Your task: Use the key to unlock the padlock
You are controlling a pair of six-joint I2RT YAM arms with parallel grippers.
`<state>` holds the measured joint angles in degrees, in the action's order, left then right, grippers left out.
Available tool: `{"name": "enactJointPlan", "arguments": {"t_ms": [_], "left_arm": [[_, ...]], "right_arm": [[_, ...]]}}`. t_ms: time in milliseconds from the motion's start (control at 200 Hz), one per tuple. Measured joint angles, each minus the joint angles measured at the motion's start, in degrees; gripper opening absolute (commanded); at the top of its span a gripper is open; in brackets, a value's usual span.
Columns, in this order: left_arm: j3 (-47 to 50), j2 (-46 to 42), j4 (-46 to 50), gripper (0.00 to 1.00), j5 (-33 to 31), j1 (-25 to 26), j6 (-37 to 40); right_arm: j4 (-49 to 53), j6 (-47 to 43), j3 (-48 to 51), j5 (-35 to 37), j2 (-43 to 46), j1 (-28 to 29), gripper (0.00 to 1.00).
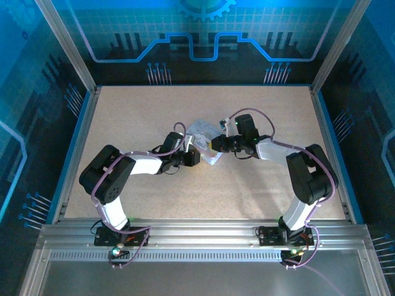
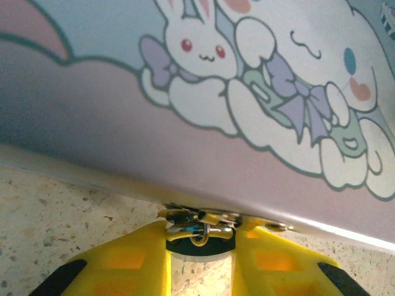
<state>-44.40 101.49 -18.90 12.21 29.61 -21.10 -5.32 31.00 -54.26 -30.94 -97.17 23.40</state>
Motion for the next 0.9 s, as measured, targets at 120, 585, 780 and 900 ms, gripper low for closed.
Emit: {"name": "enactJointPlan", "arguments": {"t_ms": [120, 585, 780, 900], "left_arm": [[-0.02, -1.14, 1.01, 0.25, 0.02, 0.33, -1.33], [0.42, -8.96, 4.17, 0.2, 0.07, 1.64, -11.78], [0.42, -10.36, 5.99, 0.2, 0.24, 1.7, -13.77], [0.42, -10.99, 7.06, 0.2, 0.22, 1.7, -14.03]], "right_arm": [[1.88, -1.4, 0.5, 1.01, 5.07, 0.17, 0.0], [8.37, -8.15, 9.49, 2.64, 21.4, 3.23, 0.0], [8.94, -8.83, 11.41, 5.09, 19.21, 5.77, 0.0], [9.7, -9.38, 11.41, 7.58, 16.46, 5.84, 0.0]]}}
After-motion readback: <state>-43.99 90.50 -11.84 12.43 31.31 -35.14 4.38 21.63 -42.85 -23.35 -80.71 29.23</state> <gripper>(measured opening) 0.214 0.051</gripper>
